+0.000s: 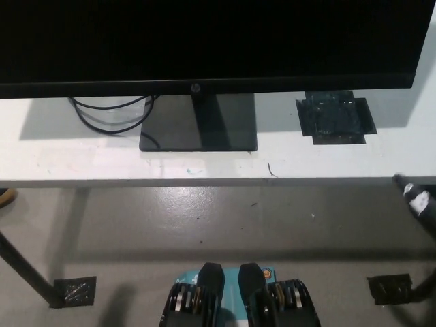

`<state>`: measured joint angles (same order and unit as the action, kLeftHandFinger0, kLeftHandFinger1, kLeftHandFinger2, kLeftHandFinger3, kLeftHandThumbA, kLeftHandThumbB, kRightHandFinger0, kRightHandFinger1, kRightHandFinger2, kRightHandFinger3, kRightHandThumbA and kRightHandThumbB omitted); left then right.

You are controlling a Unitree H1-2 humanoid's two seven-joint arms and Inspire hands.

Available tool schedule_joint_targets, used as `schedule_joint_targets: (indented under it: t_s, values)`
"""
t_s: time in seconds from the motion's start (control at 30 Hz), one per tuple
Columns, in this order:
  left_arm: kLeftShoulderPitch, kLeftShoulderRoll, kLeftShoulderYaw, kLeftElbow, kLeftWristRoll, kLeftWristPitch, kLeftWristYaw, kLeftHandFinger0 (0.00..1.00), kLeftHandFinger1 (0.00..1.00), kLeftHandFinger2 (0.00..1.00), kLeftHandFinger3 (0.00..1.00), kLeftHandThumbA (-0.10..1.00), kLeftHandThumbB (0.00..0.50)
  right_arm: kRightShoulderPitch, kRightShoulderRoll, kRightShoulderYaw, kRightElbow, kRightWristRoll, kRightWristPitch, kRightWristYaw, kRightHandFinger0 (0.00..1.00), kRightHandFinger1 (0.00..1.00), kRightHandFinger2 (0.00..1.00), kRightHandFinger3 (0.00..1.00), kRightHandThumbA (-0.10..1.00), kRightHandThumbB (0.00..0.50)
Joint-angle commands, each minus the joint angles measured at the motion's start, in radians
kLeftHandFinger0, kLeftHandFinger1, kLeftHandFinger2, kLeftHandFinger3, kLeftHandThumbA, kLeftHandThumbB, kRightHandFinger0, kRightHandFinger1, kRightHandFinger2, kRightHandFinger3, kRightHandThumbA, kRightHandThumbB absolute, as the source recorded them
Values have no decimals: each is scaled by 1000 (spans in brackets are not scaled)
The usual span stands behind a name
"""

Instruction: The monitor is placed at the center of the table and the robot uses both its hand to grab the left and right sides of the monitor to tilt the angle of the monitor downwards

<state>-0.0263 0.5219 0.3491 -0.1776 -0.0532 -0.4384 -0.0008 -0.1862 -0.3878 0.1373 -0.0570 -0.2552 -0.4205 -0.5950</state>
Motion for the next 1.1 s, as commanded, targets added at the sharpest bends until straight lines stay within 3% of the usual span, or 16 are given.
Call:
schedule_joint_targets:
  t_s: [0.0, 0.3, 0.47, 0.53, 0.63, 0.77, 0.87, 0.93, 1.07]
  values:
    - [-49, 87, 47, 59, -88, -32, -47, 1000, 1000, 1000, 1000, 1000, 500, -91, -48, -56, 48, 97, -50, 59, 1000, 1000, 1000, 1000, 1000, 384]
    - [-138, 202, 79, 208, -34, 31, -44, 1000, 1000, 1000, 1000, 1000, 500, -294, -102, -118, 270, 225, -50, 276, 1000, 1000, 1000, 1000, 1000, 410]
    - [-193, 251, 71, 211, -15, 153, -49, 1000, 1000, 1000, 1000, 1000, 500, -389, -137, -123, 373, 304, -50, 412, 1000, 1000, 1000, 1000, 1000, 417]
    - [-225, 276, 65, 241, 10, 181, -50, 1000, 1000, 1000, 1000, 1000, 500, -438, -150, -122, 420, 414, -44, 523, 1000, 1000, 1000, 1000, 1000, 440]
    - [-263, 306, 53, 271, 31, 222, -60, 1000, 1000, 1000, 1000, 1000, 500, -493, -167, -133, 471, 591, 34, 723, 1000, 1000, 1000, 1000, 1000, 426]
    - [-330, 355, 23, 345, 1, 228, -118, 1000, 1000, 1000, 1000, 1000, 451, -572, -185, -158, 516, 740, 185, 926, 1000, 1000, 1000, 1000, 1000, 465]
    - [-384, 368, 5, 390, -19, 253, -145, 1000, 1000, 1000, 1000, 1000, 409, -618, -193, -163, 549, 771, 248, 1001, 1000, 1000, 1000, 1000, 1000, 461]
    - [-426, 368, -3, 432, -63, 296, -177, 1000, 1000, 1000, 1000, 995, 427, -648, -192, -167, 577, 769, 270, 1023, 1000, 1000, 1000, 1000, 1000, 451]
    - [-441, 368, -4, 447, -69, 303, -187, 1000, 1000, 1000, 1000, 998, 423, -659, -189, -173, 591, 768, 279, 1040, 1000, 1000, 1000, 1000, 1000, 450]
